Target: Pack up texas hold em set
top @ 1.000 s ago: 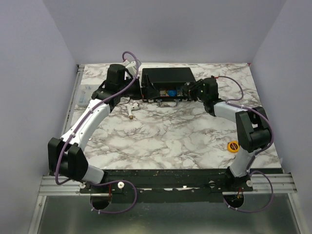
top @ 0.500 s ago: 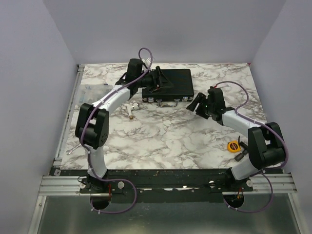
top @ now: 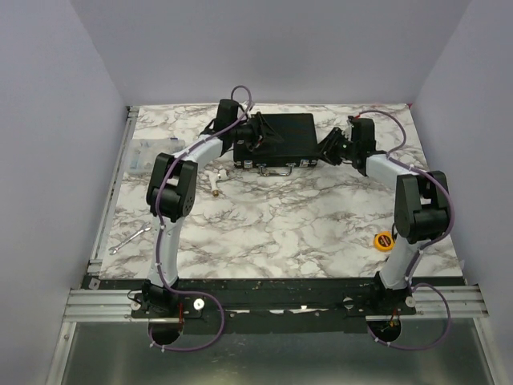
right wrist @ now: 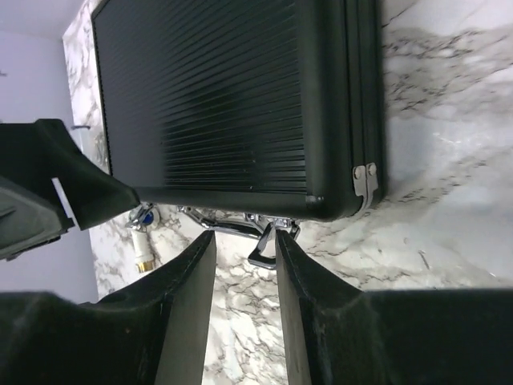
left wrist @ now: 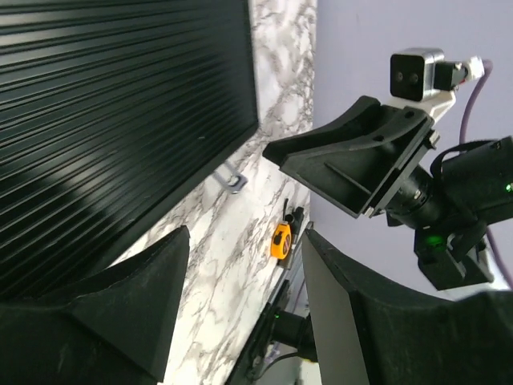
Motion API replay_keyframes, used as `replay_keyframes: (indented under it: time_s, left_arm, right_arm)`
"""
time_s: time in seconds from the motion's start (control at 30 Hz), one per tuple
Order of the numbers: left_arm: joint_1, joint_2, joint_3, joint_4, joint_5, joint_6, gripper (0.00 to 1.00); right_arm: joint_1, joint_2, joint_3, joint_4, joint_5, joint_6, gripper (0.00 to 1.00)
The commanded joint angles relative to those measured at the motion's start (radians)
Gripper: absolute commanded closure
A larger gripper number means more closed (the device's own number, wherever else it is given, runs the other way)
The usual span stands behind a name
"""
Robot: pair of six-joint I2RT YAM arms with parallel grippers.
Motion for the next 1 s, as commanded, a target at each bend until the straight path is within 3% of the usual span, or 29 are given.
replay_keyframes:
  time_s: [0.0,0.13,0.5,0.67,0.97]
  left_arm:
    - [0.032,0.006,-0.045,-0.075,-0.016,-0.052,0.41]
    - [0.048,0.029,-0.026,-0.192,-0.027,-0.039,0.40]
    - [0.080,0.026,-0.020,-0.286,-0.088,0.005,0.38]
    - [0.096,0.025,-0.070,-0.276,-0.109,-0.054,0.32]
    - [0.101,0.058,-0.005,-0.324,-0.127,-0.043,0.31]
  right_arm:
    - [0.006,0.064,0.028,0.056,-0.125,-0.004,0.63]
    - [0.006,0.088,0.033,0.058,-0.113,-0.036,0.68]
    - [0.005,0.041,0.044,0.007,-0.113,-0.049,0.78]
    - [0.006,0.032,0.063,0.027,-0.176,0.016,0.84]
    - [0.006,0.132,-0.066,0.132,-0.178,0.029,0.94]
